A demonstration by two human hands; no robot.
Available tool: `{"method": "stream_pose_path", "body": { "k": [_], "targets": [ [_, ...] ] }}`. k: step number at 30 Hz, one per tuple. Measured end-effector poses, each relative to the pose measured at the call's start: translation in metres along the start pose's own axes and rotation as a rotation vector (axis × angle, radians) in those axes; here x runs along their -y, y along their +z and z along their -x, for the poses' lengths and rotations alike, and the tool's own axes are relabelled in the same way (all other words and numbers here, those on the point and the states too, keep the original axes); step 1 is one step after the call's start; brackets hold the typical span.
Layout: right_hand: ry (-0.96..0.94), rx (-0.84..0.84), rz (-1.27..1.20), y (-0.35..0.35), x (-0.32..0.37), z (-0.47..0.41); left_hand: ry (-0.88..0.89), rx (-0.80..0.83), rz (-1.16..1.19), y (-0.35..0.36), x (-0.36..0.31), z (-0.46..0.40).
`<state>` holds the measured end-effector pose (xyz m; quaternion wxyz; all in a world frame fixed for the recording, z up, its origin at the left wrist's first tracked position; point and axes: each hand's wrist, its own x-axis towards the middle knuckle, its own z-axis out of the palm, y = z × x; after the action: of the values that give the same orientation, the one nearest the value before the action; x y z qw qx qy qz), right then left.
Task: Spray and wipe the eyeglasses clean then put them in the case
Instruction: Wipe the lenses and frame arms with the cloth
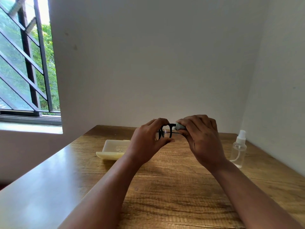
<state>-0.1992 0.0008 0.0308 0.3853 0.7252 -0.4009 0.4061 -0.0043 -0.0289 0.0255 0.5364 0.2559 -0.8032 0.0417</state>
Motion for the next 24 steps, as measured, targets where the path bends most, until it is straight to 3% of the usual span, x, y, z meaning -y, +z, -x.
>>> {"method": "stream_pose_path", "body": {
  "k": [12, 24],
  "targets": [
    [-0.116, -0.101, 0.277, 0.007, 0.004, -0.001, 0.021, -0.001, 0.053, 0.003, -0.005, -0.001],
    [0.28, -0.072, 0.151, 0.01, -0.046, 0.018, -0.063, -0.076, 0.119, -0.002, 0.001, -0.001]
  ]
}}
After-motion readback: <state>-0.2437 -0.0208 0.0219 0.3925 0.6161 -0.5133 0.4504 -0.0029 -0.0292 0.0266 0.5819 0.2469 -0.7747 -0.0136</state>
